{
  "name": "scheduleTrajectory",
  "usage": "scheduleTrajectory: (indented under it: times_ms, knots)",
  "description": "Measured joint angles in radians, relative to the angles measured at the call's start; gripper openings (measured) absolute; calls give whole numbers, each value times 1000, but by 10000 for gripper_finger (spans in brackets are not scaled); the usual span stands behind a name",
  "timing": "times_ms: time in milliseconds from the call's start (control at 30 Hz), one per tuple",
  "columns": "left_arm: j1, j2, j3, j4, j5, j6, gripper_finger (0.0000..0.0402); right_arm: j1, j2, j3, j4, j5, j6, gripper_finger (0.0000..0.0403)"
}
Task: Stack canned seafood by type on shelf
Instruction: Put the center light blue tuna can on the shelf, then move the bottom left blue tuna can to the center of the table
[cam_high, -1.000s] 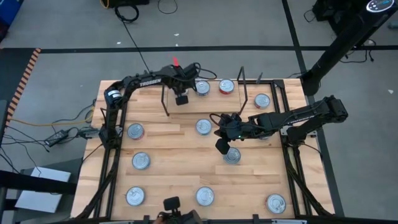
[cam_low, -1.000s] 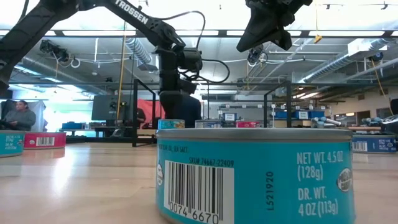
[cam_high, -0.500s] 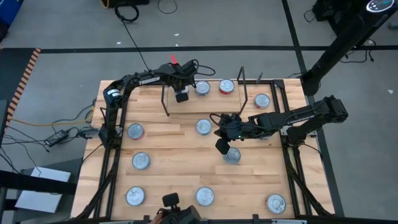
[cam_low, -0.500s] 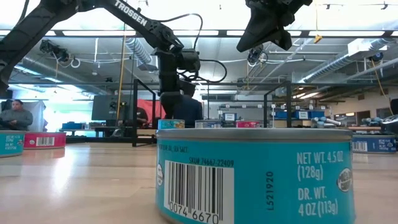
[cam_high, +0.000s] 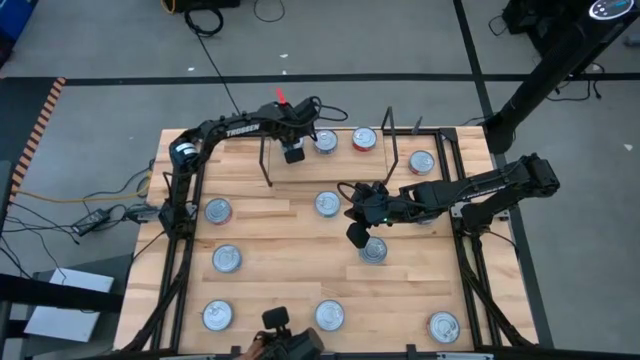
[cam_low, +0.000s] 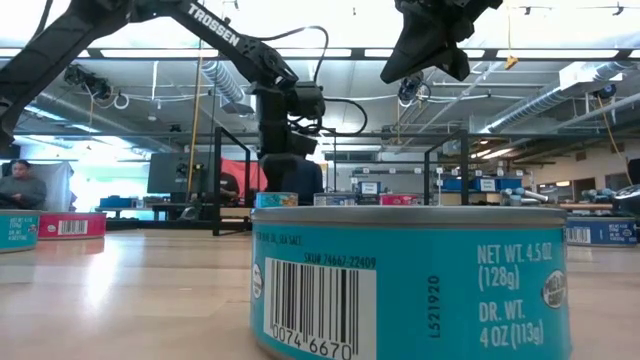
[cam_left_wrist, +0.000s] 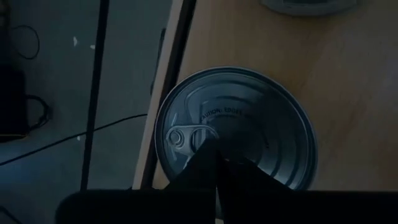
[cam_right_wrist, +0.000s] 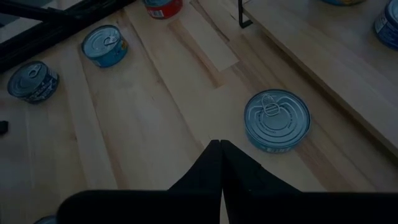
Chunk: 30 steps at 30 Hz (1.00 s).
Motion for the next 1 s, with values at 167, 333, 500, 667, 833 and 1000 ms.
scheduleTrajectory:
  times_ms: [167,333,500,667,833,1000]
  knots:
    - [2,0,4,-18,-2,0,2,0,0,0,2,0,0,11]
    - [2,-1,24,-82,-14,-3,2,0,0,0,27,0,-1,11]
    - [0,-1,88,-102,-17,-10,2,0,0,0,31,0,-9,11]
    - [0,-2,166,-109,44,-41,2,0,-1,0,31,0,-23,11]
    - [-12,-4,190,-102,224,-60,2,6,-17,0,27,1,-30,11]
    - [-49,-4,190,-60,338,-57,2,28,-76,0,-2,27,-58,11]
